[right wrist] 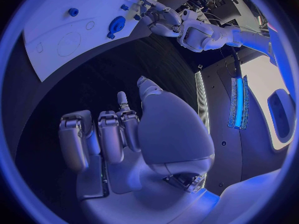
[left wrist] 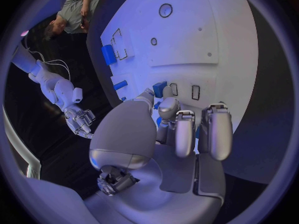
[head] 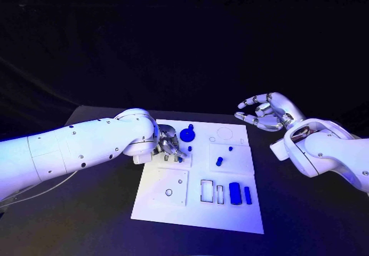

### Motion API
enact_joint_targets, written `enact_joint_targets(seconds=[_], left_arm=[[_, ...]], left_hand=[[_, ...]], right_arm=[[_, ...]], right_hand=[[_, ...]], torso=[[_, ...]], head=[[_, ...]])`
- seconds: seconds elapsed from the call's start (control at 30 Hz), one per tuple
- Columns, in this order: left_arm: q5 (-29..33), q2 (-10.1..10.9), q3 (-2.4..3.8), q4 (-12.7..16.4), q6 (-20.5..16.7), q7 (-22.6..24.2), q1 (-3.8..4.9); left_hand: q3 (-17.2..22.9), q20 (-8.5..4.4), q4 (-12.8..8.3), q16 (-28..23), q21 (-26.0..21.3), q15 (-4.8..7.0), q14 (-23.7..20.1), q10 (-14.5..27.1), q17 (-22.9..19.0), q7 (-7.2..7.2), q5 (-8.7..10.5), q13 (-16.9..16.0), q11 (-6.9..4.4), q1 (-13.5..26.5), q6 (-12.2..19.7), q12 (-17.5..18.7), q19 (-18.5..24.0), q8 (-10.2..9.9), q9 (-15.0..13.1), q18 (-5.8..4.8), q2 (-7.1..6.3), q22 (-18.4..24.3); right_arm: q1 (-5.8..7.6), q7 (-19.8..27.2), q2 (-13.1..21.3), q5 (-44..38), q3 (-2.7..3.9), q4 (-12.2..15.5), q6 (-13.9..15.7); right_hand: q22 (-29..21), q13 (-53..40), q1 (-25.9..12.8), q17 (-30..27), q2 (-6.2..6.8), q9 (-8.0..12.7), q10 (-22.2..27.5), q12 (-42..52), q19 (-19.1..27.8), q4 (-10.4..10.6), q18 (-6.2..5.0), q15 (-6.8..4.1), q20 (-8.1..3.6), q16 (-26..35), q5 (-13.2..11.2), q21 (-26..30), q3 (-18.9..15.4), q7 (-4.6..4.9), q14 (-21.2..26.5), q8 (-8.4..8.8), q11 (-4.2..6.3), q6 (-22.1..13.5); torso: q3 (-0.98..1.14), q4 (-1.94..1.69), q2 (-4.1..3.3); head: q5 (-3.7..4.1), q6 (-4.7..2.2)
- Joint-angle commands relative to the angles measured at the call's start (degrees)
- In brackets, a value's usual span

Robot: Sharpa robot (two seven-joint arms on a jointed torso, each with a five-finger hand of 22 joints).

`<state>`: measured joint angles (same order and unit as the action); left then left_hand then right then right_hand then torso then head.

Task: Assemble the parts on the task board

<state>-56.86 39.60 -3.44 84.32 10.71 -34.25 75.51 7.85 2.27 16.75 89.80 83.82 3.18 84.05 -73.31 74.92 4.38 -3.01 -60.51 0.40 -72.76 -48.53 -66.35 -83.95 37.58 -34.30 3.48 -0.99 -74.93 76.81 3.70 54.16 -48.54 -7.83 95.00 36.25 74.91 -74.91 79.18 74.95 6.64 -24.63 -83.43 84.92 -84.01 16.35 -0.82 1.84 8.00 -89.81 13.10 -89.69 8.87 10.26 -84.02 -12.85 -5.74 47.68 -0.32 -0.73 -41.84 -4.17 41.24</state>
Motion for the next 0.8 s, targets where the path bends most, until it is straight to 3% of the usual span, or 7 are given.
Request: enact_joint_targets(seconds=[0.03,0.07,0.57,0.77,0.8], left_arm=[[0.64,-0.14,0.01,0.08,1.45,0.14,0.07],[0.67,-0.13,0.01,0.07,1.53,0.19,0.07],[0.88,-0.30,0.01,-0.26,1.79,0.45,0.06],[1.35,-0.36,0.01,-0.36,1.02,0.71,0.06],[1.49,-0.36,0.00,-0.37,0.87,0.77,0.06]], left_hand=[[0.15,-0.50,0.02,0.20,0.39,0.35,5.95,0.11,15.08,-0.08,0.15,0.02,-0.33,-0.18,0.41,-0.09,-1.03,0.15,-0.05,-0.97,-0.54,-2.73],[3.14,-0.46,0.03,0.20,0.45,0.32,5.95,0.03,15.08,-0.04,0.16,-0.07,-0.33,0.73,0.32,-0.14,-1.01,0.08,-0.49,-0.99,-1.73,-2.86],[7.55,-0.46,-0.06,0.20,0.53,0.36,5.95,-0.11,15.08,-0.13,0.15,-0.23,-0.39,1.32,0.28,-0.23,-1.00,-0.05,-1.06,-1.00,-2.85,-3.04],[13.01,-0.58,-0.18,0.20,0.55,0.53,5.95,0.00,15.08,-0.26,0.22,-0.17,-0.49,0.41,0.44,-0.07,-0.99,-0.20,-1.54,-1.00,-3.63,-3.13],[16.27,-0.71,-0.60,0.20,0.58,0.61,5.95,0.07,15.08,-0.33,0.19,-0.12,-0.70,-0.88,0.58,0.04,-1.00,-0.20,-1.79,-1.00,-3.60,-3.20]], right_arm=[[-0.07,0.13,-0.06,-0.69,0.00,-0.02,-0.53],[-0.09,0.16,-0.05,-0.69,0.00,-0.02,-0.50],[-0.13,0.29,0.06,-0.69,0.00,0.07,-0.33],[-0.14,0.30,0.13,-0.69,0.00,0.09,-0.33],[-0.14,0.31,0.14,-0.69,0.00,0.09,-0.34]], right_hand=[[15.09,-8.48,0.29,13.50,-0.19,0.00,0.02,-0.20,-5.99,0.02,0.82,-0.44,-0.53,0.23,0.20,-0.31,0.20,-0.03,-5.59,-0.39,0.22,0.21],[15.09,-8.49,0.29,13.51,-0.21,0.00,0.00,-0.19,-5.99,0.02,0.82,-0.45,-0.54,0.23,0.27,-0.31,0.23,-0.04,-5.59,-0.42,0.22,0.24],[15.09,-8.58,0.30,13.57,-0.23,0.00,-0.10,-0.11,-5.99,0.02,0.82,-0.46,-0.55,0.21,0.34,-0.31,0.26,-0.05,-5.60,-0.45,0.23,0.27],[15.09,-8.58,0.30,13.57,-0.23,0.00,-0.10,-0.11,-5.99,0.02,0.82,-0.46,-0.55,0.21,0.34,-0.31,0.26,-0.05,-5.60,-0.45,0.23,0.27],[15.09,-8.58,0.30,13.57,-0.23,0.00,-0.10,-0.11,-5.99,0.02,0.82,-0.46,-0.55,0.21,0.34,-0.31,0.26,-0.05,-5.60,-0.45,0.23,0.27]], torso=[[0.01,0.01,-0.03],[0.01,-0.01,-0.02],[0.00,0.02,-0.02],[0.03,0.00,0.00],[0.03,-0.02,0.00]], head=[[0.02,0.05],[0.04,0.04],[0.15,0.19],[0.18,0.27],[0.20,0.23]])
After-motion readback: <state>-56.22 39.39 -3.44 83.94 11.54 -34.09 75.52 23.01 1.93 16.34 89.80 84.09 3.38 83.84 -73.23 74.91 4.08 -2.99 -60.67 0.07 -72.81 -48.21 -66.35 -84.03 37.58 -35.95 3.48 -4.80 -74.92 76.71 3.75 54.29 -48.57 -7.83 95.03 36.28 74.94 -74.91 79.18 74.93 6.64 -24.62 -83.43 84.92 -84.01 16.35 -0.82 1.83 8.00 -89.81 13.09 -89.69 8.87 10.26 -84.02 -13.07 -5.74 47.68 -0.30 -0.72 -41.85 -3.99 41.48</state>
